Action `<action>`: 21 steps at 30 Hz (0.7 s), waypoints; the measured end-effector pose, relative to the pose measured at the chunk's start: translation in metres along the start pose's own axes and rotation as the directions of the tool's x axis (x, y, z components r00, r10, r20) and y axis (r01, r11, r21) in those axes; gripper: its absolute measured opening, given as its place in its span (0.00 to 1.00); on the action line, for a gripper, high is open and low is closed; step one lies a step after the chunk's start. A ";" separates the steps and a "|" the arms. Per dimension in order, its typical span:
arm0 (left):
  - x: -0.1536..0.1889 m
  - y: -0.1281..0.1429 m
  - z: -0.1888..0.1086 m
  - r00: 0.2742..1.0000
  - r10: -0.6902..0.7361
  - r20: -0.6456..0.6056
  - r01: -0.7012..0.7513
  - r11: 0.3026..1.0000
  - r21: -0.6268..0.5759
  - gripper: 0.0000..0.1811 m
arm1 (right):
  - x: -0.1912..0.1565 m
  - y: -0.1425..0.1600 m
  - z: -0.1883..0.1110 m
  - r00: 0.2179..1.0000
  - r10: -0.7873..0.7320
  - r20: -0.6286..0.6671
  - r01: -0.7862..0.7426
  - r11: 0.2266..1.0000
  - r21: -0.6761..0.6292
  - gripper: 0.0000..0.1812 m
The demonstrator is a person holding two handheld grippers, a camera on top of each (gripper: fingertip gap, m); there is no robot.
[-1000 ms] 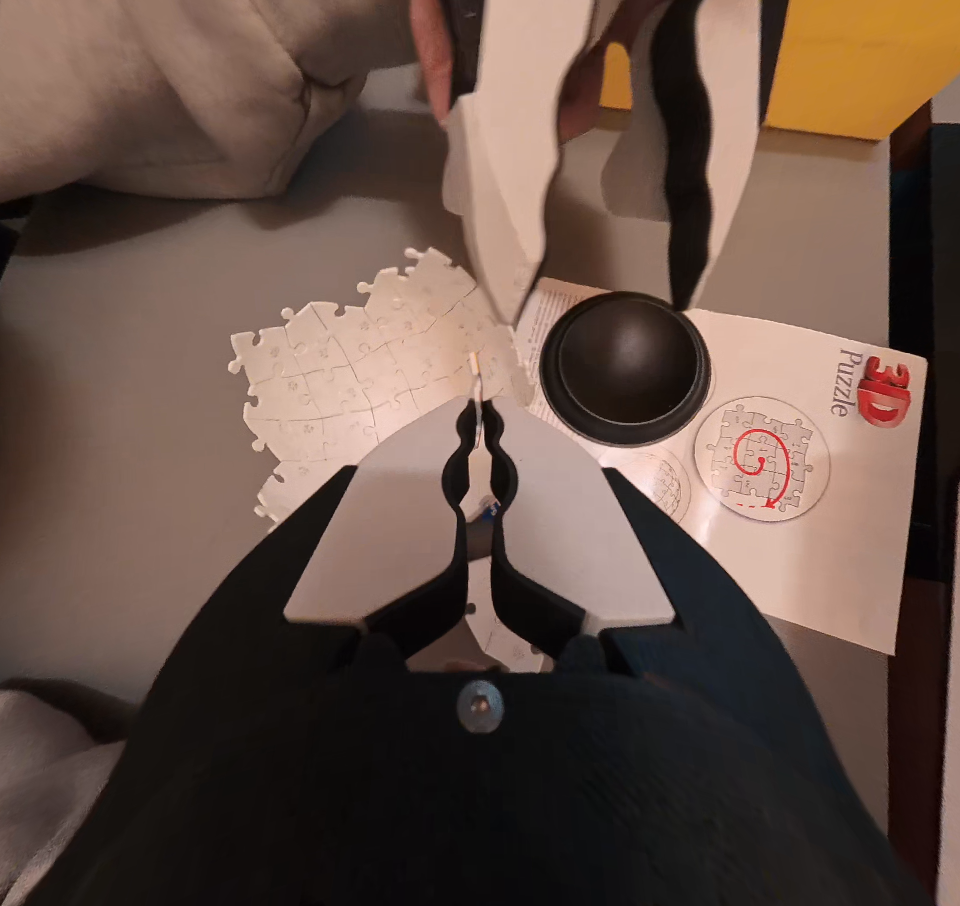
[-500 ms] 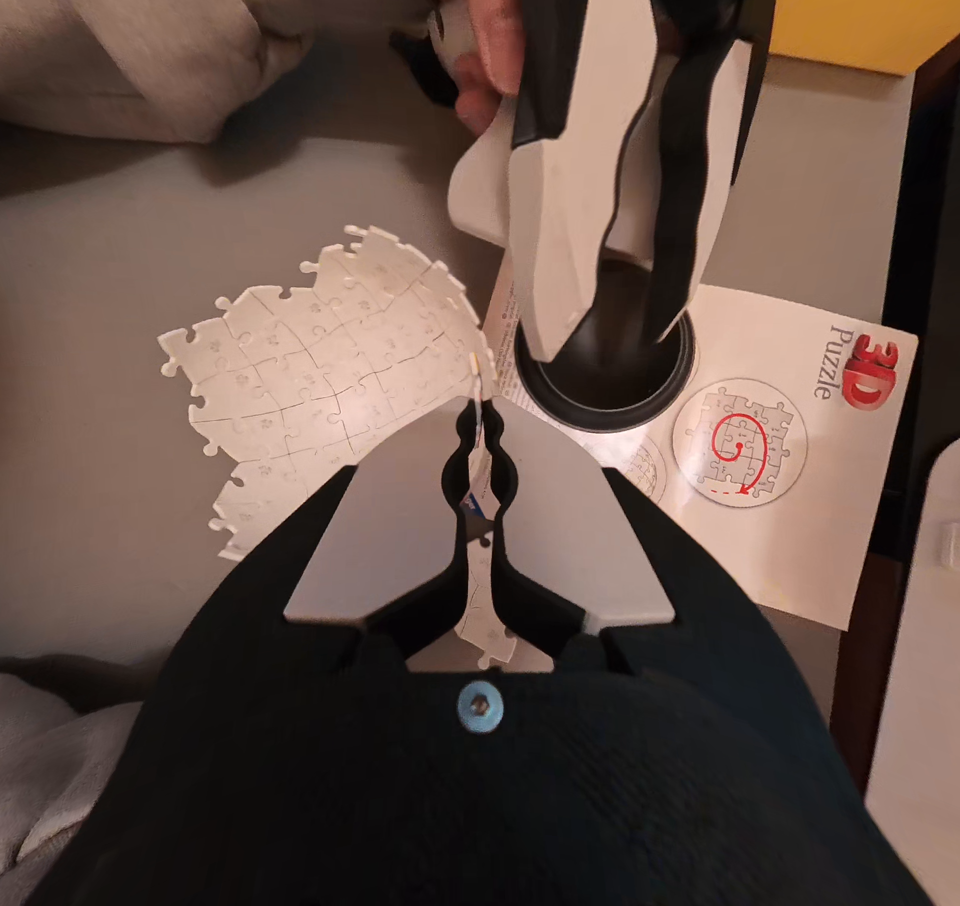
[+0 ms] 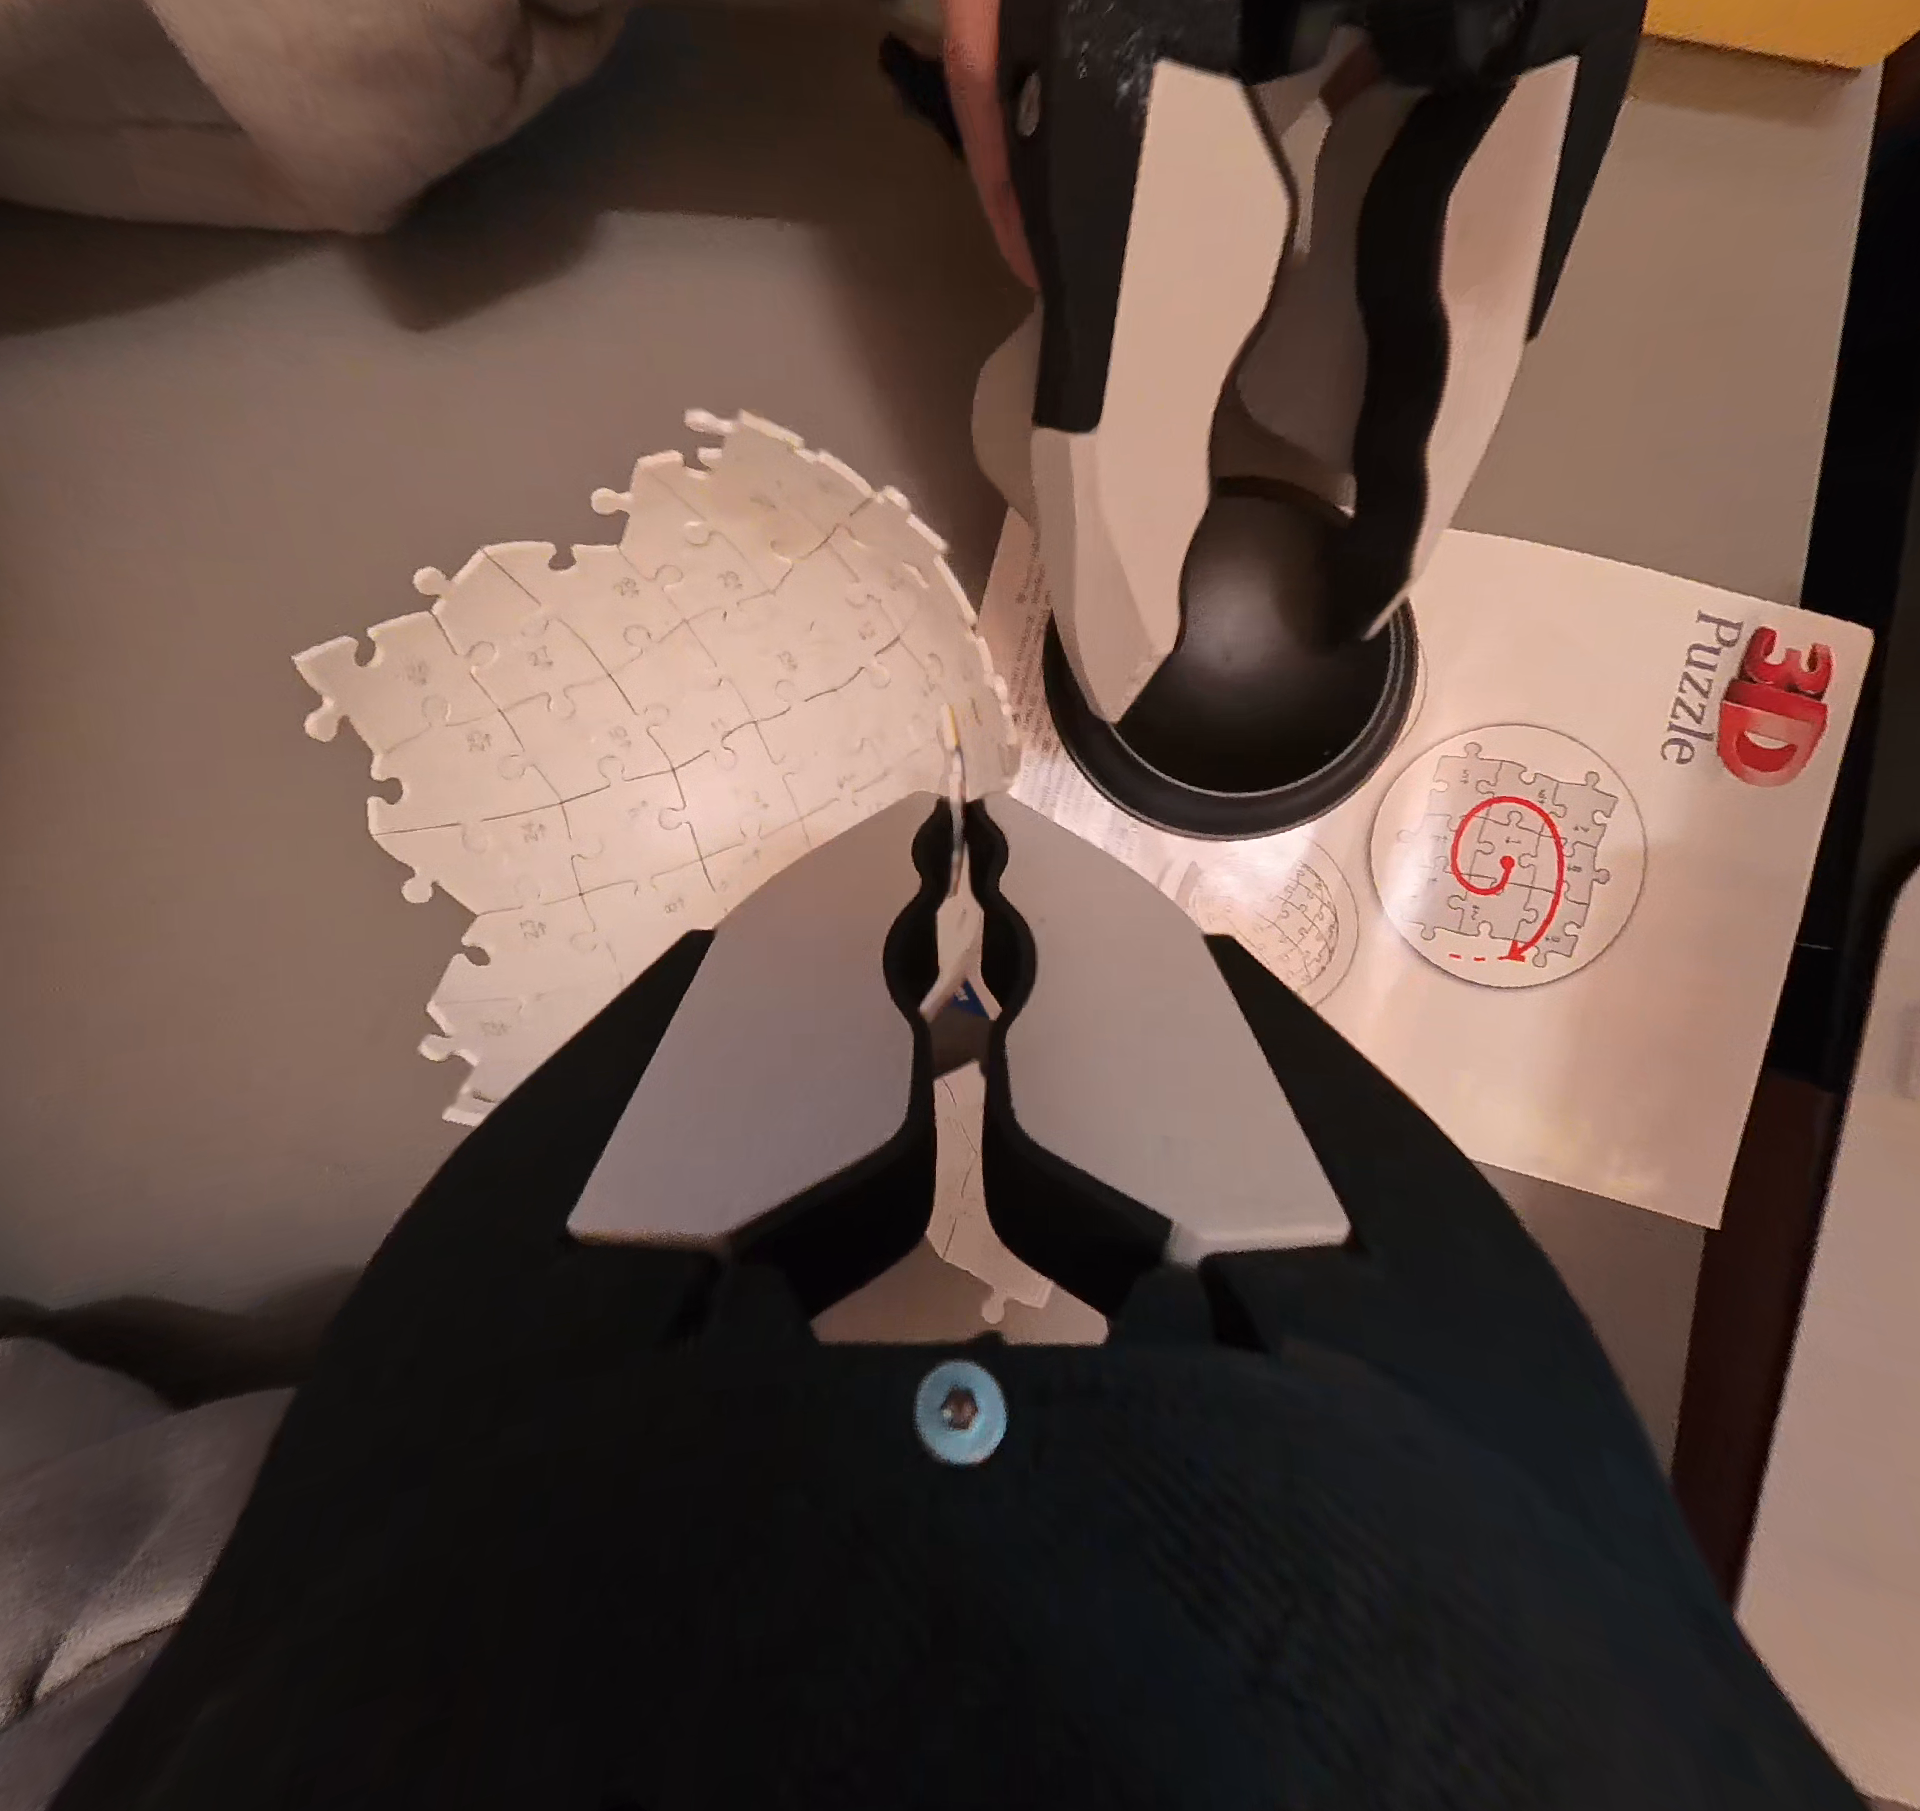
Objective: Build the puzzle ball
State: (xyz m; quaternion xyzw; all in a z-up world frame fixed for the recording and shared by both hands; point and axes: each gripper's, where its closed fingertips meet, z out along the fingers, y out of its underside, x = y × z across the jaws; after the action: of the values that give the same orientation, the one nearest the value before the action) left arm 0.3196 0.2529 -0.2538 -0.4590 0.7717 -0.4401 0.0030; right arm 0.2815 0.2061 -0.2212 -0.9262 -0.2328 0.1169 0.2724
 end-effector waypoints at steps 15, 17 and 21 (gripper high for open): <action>0.058 0.007 -0.021 0.938 0.047 -0.344 -0.043 0.999 0.019 0.40 | 0.003 0.006 0.009 0.998 -0.040 -0.052 0.036 0.995 -0.091 0.01; 0.064 0.014 -0.019 0.932 0.105 -0.347 -0.111 0.994 0.002 0.42 | 0.004 0.006 0.010 0.997 -0.039 -0.062 0.034 0.995 -0.095 0.01; 0.071 0.018 -0.013 0.920 0.090 -0.381 -0.108 0.994 -0.026 0.42 | 0.006 0.007 0.014 0.996 -0.045 -0.082 0.036 0.993 -0.109 0.01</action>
State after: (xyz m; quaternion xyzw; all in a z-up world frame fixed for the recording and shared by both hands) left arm 0.2609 0.2148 -0.2299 -0.3257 0.7898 -0.5019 -0.1348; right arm 0.2844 0.2096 -0.2370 -0.9387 -0.2458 0.0593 0.2344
